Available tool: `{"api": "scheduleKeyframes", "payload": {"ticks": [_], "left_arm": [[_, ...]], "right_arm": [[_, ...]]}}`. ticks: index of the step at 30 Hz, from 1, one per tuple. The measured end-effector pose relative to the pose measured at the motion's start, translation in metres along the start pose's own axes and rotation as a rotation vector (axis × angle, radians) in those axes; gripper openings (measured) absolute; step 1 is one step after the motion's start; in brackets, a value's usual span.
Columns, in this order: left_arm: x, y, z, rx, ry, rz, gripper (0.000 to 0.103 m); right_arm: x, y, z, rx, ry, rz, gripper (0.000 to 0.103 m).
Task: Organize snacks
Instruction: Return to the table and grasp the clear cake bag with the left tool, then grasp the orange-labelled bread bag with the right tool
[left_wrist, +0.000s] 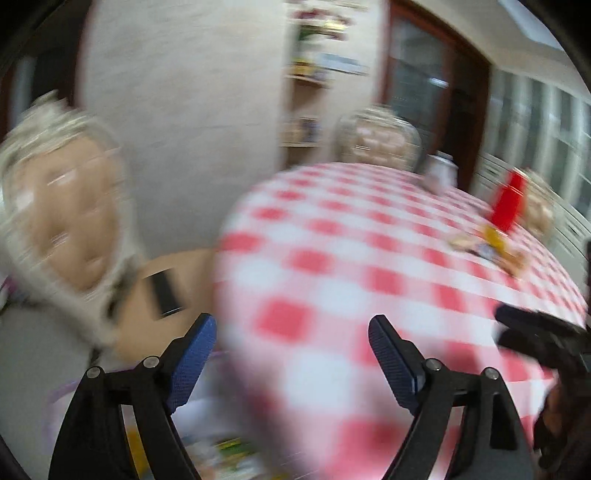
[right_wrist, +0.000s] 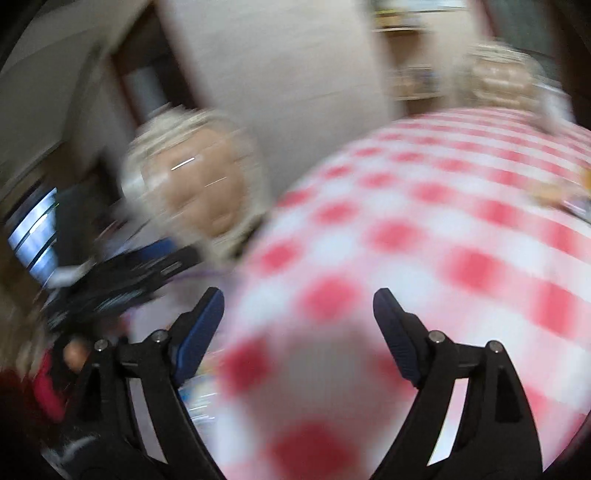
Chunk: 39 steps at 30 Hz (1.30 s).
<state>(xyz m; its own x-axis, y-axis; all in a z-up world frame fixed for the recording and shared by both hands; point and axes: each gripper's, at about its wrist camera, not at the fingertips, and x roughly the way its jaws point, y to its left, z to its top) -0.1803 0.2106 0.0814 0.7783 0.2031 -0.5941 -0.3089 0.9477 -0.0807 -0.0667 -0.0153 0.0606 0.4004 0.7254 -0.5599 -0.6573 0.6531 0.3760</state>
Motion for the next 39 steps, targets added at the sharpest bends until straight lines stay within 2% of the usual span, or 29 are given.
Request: {"api": "scheduleKeyframes", "payload": {"ticks": [3, 6, 8, 11, 13, 14, 16, 20, 21, 23, 24, 26, 27, 28, 31, 35, 39], "left_arm": [[0.038, -0.068, 0.019, 0.129, 0.028, -0.142, 0.086], [0.087, -0.133, 0.040, 0.234, 0.071, -0.240, 0.086], [0.126, -0.174, 0.056, 0.287, 0.116, -0.292, 0.086], [0.170, -0.220, 0.073, 0.374, 0.123, -0.313, 0.086], [0.200, -0.252, 0.082, 0.463, 0.110, -0.308, 0.086], [0.216, -0.267, 0.085, 0.515, 0.109, -0.301, 0.086], [0.240, -0.285, 0.087, 0.577, 0.120, -0.309, 0.086], [0.285, -0.304, 0.092, 0.645, 0.231, -0.380, 0.087], [0.290, -0.305, 0.098, 0.630, 0.235, -0.419, 0.087], [0.296, -0.307, 0.106, 0.627, 0.233, -0.446, 0.086], [0.301, -0.309, 0.107, 0.636, 0.243, -0.460, 0.082], [0.305, -0.311, 0.106, 0.629, 0.267, -0.499, 0.067], [0.304, -0.311, 0.106, 0.623, 0.265, -0.509, 0.039], [0.302, -0.310, 0.105, 0.620, 0.264, -0.515, 0.026], [0.289, -0.308, 0.101, 0.632, 0.229, -0.508, 0.021], [0.279, -0.298, 0.100, 0.554, 0.224, -0.548, 0.017], [0.253, -0.290, 0.089, 0.518, 0.198, -0.549, 0.017]], "right_arm": [[-0.033, -0.094, 0.011, 0.235, -0.081, -0.177, 0.085], [-0.073, -0.159, 0.013, 0.382, -0.170, -0.287, 0.085], [-0.098, -0.191, 0.013, 0.444, -0.222, -0.322, 0.085], [-0.121, -0.231, 0.004, 0.564, -0.285, -0.355, 0.085], [-0.128, -0.248, -0.001, 0.668, -0.303, -0.341, 0.085], [-0.130, -0.252, -0.004, 0.696, -0.321, -0.322, 0.085], [-0.126, -0.252, -0.002, 0.696, -0.314, -0.341, 0.085], [-0.121, -0.244, 0.007, 0.657, -0.303, -0.360, 0.085], [-0.122, -0.243, 0.005, 0.655, -0.302, -0.355, 0.085], [-0.117, -0.244, 0.006, 0.650, -0.296, -0.347, 0.085], [-0.118, -0.243, 0.003, 0.645, -0.293, -0.351, 0.085], [-0.118, -0.244, 0.000, 0.633, -0.288, -0.375, 0.085], [-0.117, -0.244, 0.000, 0.625, -0.284, -0.390, 0.085], [-0.117, -0.244, 0.000, 0.621, -0.282, -0.398, 0.085], [-0.117, -0.247, -0.001, 0.612, -0.280, -0.429, 0.085], [-0.118, -0.254, -0.007, 0.631, -0.272, -0.479, 0.085], [-0.114, -0.262, 0.000, 0.642, -0.293, -0.509, 0.085]]}}
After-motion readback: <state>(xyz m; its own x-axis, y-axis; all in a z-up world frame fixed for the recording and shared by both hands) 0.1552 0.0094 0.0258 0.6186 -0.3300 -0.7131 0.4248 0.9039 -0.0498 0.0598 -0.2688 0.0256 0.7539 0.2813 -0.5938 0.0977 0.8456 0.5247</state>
